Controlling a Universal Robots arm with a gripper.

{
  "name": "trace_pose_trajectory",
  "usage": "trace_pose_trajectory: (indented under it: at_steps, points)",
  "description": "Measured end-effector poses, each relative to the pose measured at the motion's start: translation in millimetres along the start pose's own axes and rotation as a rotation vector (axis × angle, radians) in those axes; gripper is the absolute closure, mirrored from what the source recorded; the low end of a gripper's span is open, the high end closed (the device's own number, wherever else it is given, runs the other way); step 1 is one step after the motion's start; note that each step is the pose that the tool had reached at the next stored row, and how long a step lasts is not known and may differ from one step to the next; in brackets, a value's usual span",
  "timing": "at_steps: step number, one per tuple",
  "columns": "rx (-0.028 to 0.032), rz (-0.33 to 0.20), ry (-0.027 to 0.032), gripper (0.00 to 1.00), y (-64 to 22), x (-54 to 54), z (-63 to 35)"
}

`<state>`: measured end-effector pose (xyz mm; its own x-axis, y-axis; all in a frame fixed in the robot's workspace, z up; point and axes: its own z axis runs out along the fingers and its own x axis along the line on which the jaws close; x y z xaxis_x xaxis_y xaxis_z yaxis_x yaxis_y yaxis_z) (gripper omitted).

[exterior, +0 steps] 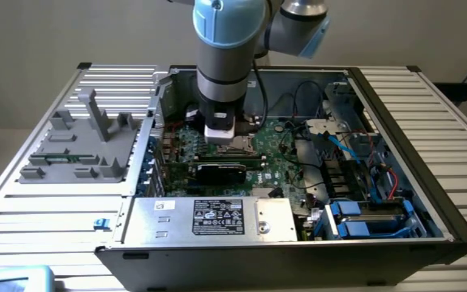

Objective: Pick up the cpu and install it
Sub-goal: 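Install the second cpu locking lever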

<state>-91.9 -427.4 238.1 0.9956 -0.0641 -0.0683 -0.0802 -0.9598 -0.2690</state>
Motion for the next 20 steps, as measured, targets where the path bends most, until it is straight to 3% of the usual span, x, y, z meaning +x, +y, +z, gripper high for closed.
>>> trace_pose_trajectory:
  at_steps: [6,8,11,20]
  points:
    - [0.0035,0.001,-0.0026,0.89,2.7,0.6,9.5]
    - [0.0040,0.001,-0.0070,0.89,3.2,0.8,10.8]
    - [0.0031,0.005,-0.0182,0.89,3.9,0.4,13.3]
    - [0.0048,0.008,-0.0275,0.89,7.3,-2.6,24.3]
